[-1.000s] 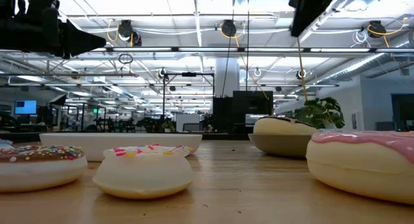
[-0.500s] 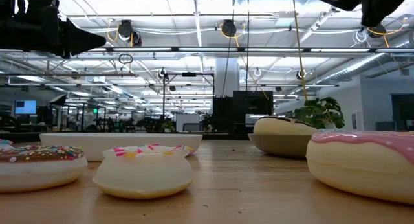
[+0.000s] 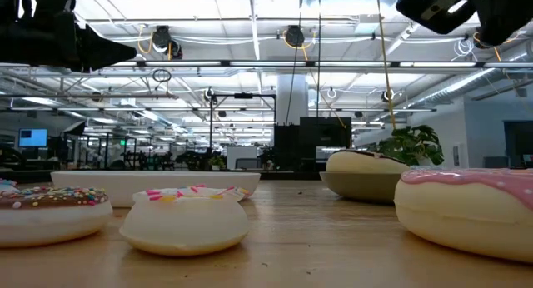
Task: Pick & Place donuts
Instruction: Put the big pink donut on the gray plate
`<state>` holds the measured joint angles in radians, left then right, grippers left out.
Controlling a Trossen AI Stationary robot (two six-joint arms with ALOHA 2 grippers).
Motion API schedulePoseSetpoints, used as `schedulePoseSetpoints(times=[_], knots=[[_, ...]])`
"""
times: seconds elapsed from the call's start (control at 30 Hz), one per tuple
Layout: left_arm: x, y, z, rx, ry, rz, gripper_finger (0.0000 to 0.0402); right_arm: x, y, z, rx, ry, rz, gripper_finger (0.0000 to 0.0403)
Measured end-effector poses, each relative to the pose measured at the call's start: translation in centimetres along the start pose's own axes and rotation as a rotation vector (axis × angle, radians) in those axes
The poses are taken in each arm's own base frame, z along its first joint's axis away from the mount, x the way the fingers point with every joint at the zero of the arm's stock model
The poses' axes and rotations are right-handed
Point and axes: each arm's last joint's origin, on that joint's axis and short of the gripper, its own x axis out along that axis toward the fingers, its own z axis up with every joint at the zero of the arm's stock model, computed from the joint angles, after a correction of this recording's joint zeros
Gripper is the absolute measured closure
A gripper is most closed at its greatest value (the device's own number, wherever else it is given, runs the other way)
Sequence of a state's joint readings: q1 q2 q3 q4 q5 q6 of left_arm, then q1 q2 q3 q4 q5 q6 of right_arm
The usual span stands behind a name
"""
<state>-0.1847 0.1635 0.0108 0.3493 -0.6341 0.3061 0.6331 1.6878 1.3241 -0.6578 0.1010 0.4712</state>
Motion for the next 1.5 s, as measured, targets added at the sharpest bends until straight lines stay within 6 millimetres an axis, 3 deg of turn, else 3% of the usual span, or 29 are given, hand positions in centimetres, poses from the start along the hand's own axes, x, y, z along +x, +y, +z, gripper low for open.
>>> schedulePoseSetpoints(times=[0.3, 0.6, 1.5], knots=[[0.0, 0.0, 0.0, 0.0, 0.001, 0.003, 0.035, 1.4, -0.2, -0.8, -0.013, -0.031, 0.016, 0.0401], [0.0, 0.0, 0.0, 0.001, 0.001, 0.003, 0.035, 3.8, -1.2, -3.2, -0.024, -0.017, 0.007, 0.0402], [0.0, 0.0, -0.1, -0.093, 0.008, 0.0, 0.035, 3.8, -1.1, -2.6, -0.007, -0.076, 0.034, 0.0402]])
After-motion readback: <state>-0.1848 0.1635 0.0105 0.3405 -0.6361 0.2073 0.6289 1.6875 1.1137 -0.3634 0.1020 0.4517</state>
